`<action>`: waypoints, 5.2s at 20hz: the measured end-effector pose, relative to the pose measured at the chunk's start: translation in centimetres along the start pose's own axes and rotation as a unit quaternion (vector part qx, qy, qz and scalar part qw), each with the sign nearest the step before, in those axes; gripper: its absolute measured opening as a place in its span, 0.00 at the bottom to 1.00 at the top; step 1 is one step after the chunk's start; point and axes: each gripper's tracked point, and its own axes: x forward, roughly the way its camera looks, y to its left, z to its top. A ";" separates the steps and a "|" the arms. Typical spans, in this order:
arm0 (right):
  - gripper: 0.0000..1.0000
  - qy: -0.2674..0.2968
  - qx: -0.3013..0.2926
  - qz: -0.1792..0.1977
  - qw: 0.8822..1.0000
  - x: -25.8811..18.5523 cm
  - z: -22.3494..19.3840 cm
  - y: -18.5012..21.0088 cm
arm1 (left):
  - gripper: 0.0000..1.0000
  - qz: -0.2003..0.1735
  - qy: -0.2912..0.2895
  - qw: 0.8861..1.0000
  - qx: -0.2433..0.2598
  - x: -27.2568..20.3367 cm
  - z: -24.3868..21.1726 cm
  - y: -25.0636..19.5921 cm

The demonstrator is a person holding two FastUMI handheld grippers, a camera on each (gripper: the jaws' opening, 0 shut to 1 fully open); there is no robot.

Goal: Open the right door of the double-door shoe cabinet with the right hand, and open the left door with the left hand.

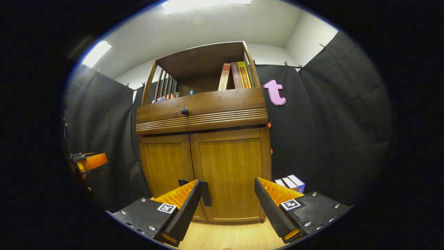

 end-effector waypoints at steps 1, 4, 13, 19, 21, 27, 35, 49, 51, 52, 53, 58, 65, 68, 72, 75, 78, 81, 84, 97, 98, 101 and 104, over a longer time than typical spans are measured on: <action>0.94 0.004 -0.003 0.003 1.000 0.4 -0.6 0.4 | 0.99 -0.002 0.000 1.000 0.000 -0.2 -0.1 0.0; 1.00 0.016 -0.004 0.021 1.000 1.9 -3.2 2.2 | 0.96 0.002 0.002 1.000 0.005 -0.6 -0.2 0.9; 0.94 0.048 -0.017 0.021 0.998 10.5 -11.9 5.2 | 0.95 0.017 -0.002 1.000 0.016 -0.8 -0.6 3.3; 0.94 0.079 -0.005 0.020 0.997 15.8 -16.6 6.4 | 0.95 0.028 0.014 0.999 0.020 0.2 -2.3 4.8; 0.93 0.083 -0.005 0.020 0.996 17.2 -17.5 6.7 | 0.95 0.027 0.017 0.999 0.016 0.8 -2.7 5.3; 0.84 0.096 -0.003 0.017 0.995 20.0 -19.2 7.2 | 0.95 0.035 0.022 0.999 0.001 2.3 -4.4 6.9; 0.63 0.098 0.016 0.042 0.994 21.6 -20.0 8.4 | 0.97 0.032 0.026 0.999 0.004 3.3 -5.2 6.7; 0.23 0.094 0.013 0.034 0.995 21.2 -20.1 7.7 | 0.97 0.028 0.030 0.999 0.016 1.7 -5.2 5.9; 0.41 0.094 0.017 0.036 0.995 20.6 -20.1 7.6 | 0.95 0.030 0.032 0.999 0.015 1.5 -5.3 6.2; 0.41 0.092 0.018 0.038 0.995 20.3 -20.1 7.5 | 0.95 0.032 0.033 0.999 0.014 1.3 -5.3 6.3; 0.31 0.091 0.018 0.040 0.995 19.9 -20.0 7.5 | 0.97 0.034 0.033 0.999 0.013 1.2 -5.3 6.5; 0.30 0.086 0.018 0.047 0.995 17.3 -19.7 7.1 | 0.95 0.045 0.034 0.998 0.006 0.3 -5.3 6.9; 0.30 0.082 0.013 0.064 0.994 13.3 -19.2 6.1 | 0.95 0.043 0.036 0.998 0.001 -0.8 -5.0 6.0; 0.30 0.081 0.017 0.066 0.994 11.9 -18.9 5.5 | 0.95 0.041 0.032 0.999 0.005 -1.4 -4.4 5.5; 0.30 0.079 0.014 0.066 0.995 9.8 -18.6 4.6 | 0.95 0.037 0.027 0.999 0.008 -2.3 -3.9 4.7; 0.30 0.081 0.017 0.065 0.995 8.4 -18.2 3.8 | 0.95 0.031 0.025 0.999 0.009 -2.7 -3.5 3.9; 0.30 0.081 0.012 0.061 0.995 7.1 -17.9 3.1 | 0.95 0.023 0.022 0.999 0.009 -3.1 -3.3 2.9; 0.30 0.079 0.013 0.058 0.995 5.9 -17.7 2.2 | 0.97 0.015 0.027 0.999 0.008 -3.2 -3.5 2.1; 0.30 0.079 0.013 0.054 0.995 4.7 -17.2 1.1 | 0.95 0.011 0.029 0.999 0.009 -3.4 -3.6 1.7; 0.25 0.073 0.004 0.007 0.997 0.4 -16.1 -3.9 | 0.95 -0.012 0.027 0.999 0.012 -3.9 -3.1 -1.0; 0.29 0.075 0.007 0.005 0.997 0.2 -16.1 -4.2 | 0.95 -0.015 0.028 0.999 0.012 -3.9 -3.1 -1.2; 0.25 0.078 0.009 0.000 0.997 -0.3 -16.1 -5.2 | 0.95 -0.023 0.033 0.999 0.012 -4.1 -3.3 -2.1; 0.23 0.079 0.011 -0.004 0.997 -0.7 -15.9 -6.1 | 0.95 -0.024 0.031 0.999 0.017 -4.1 -2.9 -2.7</action>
